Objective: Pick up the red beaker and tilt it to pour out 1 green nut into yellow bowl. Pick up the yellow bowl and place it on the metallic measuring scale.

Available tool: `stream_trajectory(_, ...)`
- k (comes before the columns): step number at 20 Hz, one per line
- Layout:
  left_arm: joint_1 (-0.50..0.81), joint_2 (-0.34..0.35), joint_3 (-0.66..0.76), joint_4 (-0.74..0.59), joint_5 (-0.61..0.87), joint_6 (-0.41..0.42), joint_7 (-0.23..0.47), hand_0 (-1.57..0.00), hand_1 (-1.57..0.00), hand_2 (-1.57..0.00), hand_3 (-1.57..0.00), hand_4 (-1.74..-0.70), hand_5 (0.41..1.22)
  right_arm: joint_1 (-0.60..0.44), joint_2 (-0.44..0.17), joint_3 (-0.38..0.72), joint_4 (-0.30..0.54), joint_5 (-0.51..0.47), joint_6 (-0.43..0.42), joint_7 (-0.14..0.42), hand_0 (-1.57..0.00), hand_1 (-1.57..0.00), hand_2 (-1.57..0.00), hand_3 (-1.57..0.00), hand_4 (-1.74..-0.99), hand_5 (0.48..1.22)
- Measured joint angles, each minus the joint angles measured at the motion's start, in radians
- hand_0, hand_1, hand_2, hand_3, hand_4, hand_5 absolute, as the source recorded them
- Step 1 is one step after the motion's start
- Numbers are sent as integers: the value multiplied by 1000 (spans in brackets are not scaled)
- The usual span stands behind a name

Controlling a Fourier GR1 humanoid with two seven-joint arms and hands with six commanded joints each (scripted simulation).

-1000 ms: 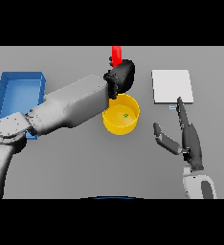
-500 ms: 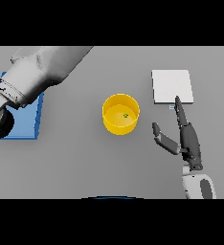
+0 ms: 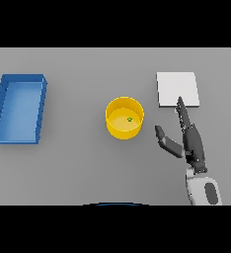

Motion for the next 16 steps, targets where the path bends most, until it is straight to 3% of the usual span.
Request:
stream_trajectory(3, 108, 47, 63, 25, 133, 85, 37, -1571, -1571, -1571, -1534, -1740, 1221, -14, -10, -3, 6, -13, 17, 27, 1, 1, 1, 1, -1126, 651)
stream_trajectory(5, 173, 66, 85, 25, 200, 136, 95, -1571, -1571, -1571, -1547, -1741, 1221, 0, -14, 4, 7, -15, 30, -8, 1, 1, 1, 1, -1148, 663)
stream_trajectory(6, 208, 70, 105, 31, 245, 159, 153, -1571, -1571, -1571, -1552, -1741, 1221, 5, -16, 4, 5, -20, 36, -14, 1, 1, 1, 1, -1157, 666)
stream_trajectory(8, 260, 87, 139, -9, 322, 198, 197, -1571, -1571, -1571, -1518, -1741, 1221, -8, -16, 2, 13, -4, 18, -1, 1, 1, 1, 1, -1168, 680)
stream_trajectory(9, 295, 98, 153, -35, 360, 209, 186, -1571, -1571, -1571, -1488, -1741, 1221, -12, -26, 0, 15, -2, 23, -11, 1, 1, 1, 1, -1181, 687)
stream_trajectory(12, 421, 118, 171, -143, 456, 249, 253, -1571, -1571, -1571, -1396, -1741, 1221, -9, -31, 10, 4, 12, 23, -3, 1, 1, 1, 1, -1192, 704)
stream_trajectory(14, 524, 127, 179, -254, 523, 297, 285, -1571, -1571, -1571, -1374, -1741, 1221, -16, -37, 1, 7, 7, 24, 13, 1, 1, 1, 1, -1199, 707)
stream_trajectory(16, 630, 152, 174, -395, 574, 357, 339, -1571, -1571, -1571, -1376, -1741, 1221, -8, -32, 11, 5, 15, 24, -9, 1, 1, 1, 1, -1207, 708)
